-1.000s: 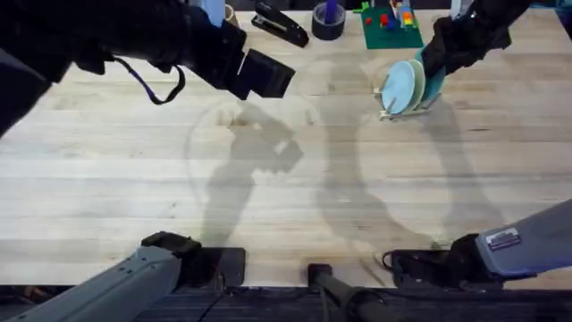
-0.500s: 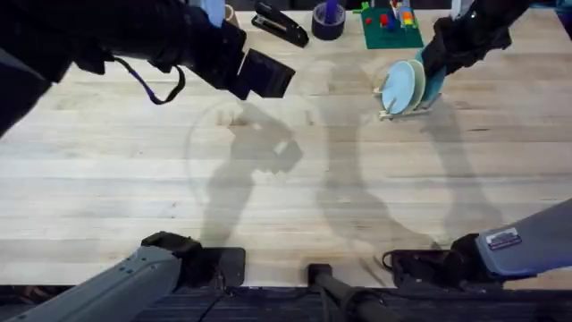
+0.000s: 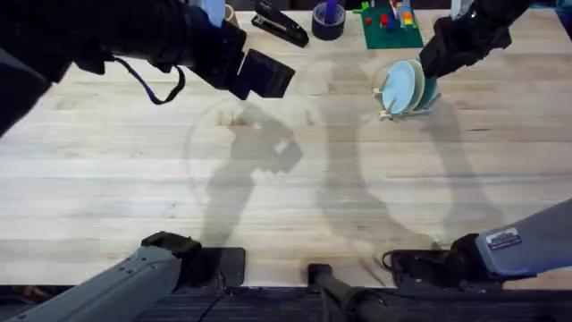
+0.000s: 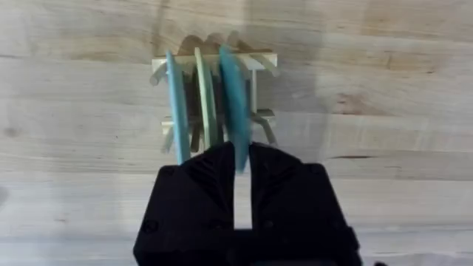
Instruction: Pick up the plates from the table one by one and place each into a slot on the dish rack.
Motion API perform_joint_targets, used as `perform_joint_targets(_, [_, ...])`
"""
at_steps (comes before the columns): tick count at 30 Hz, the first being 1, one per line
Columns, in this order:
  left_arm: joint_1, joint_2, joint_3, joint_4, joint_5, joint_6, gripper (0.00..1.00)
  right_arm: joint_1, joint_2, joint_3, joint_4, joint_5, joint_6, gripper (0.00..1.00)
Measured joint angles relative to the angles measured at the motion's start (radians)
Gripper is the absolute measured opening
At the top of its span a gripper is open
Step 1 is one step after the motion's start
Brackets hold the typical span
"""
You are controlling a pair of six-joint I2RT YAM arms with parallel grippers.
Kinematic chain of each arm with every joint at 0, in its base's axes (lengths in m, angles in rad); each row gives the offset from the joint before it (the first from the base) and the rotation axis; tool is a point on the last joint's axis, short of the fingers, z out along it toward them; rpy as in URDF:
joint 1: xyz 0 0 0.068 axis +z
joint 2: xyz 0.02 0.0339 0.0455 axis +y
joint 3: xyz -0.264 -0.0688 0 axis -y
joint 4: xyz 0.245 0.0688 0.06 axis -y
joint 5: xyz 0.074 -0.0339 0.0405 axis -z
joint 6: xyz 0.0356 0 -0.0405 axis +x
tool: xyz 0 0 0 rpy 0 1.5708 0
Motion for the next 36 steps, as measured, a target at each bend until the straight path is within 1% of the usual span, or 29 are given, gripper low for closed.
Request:
perform_joint_targets(5, [0.000, 0.000, 0.000, 0.000, 0.000, 0.000, 0.994, 0.000, 0.000, 0.001, 0.000, 0.000, 0.000, 0.157])
perform_joint_targets(13, [0.000, 0.000, 0.000, 0.000, 0.000, 0.000, 0.995, 0.000, 0.000, 0.003, -0.003, 0.000, 0.000, 0.159])
perform_joint_targets(16, [0.000, 0.000, 0.000, 0.000, 0.000, 0.000, 0.995, 0.000, 0.000, 0.023, -0.021, 0.000, 0.000, 0.193])
perform_joint_targets(20, [0.000, 0.000, 0.000, 0.000, 0.000, 0.000, 0.994, 0.000, 0.000, 0.113, -0.070, 0.000, 0.000, 0.265])
perform_joint_targets(24, [0.000, 0.000, 0.000, 0.000, 0.000, 0.000, 0.994, 0.000, 0.000, 0.229, -0.156, 0.000, 0.001, 0.297])
perform_joint_targets(27, [0.000, 0.000, 0.000, 0.000, 0.000, 0.000, 0.995, 0.000, -0.002, 0.301, -0.227, 0.000, 0.003, 0.343])
perform_joint_targets(28, [0.000, 0.000, 0.000, 0.000, 0.000, 0.000, 0.994, 0.000, -0.005, 0.315, -0.249, 0.000, 0.006, 0.369])
perform_joint_targets(29, [0.000, 0.000, 0.000, 0.000, 0.000, 0.000, 0.994, 0.000, -0.012, 0.325, -0.268, -0.001, 0.011, 0.479])
perform_joint_targets(32, [0.000, 0.000, 0.000, 0.000, 0.000, 0.000, 0.994, 0.000, -0.049, 0.335, -0.334, -0.005, 0.020, 0.921])
perform_joint_targets(33, [0.000, 0.000, 0.000, 0.000, 0.000, 0.000, 0.994, 0.001, -0.063, 0.335, -0.354, -0.005, 0.024, 0.975])
perform_joint_targets(36, [0.000, 0.000, 0.000, 0.000, 0.000, 0.000, 0.993, 0.010, -0.108, 0.336, -0.372, -0.007, 0.045, 0.994])
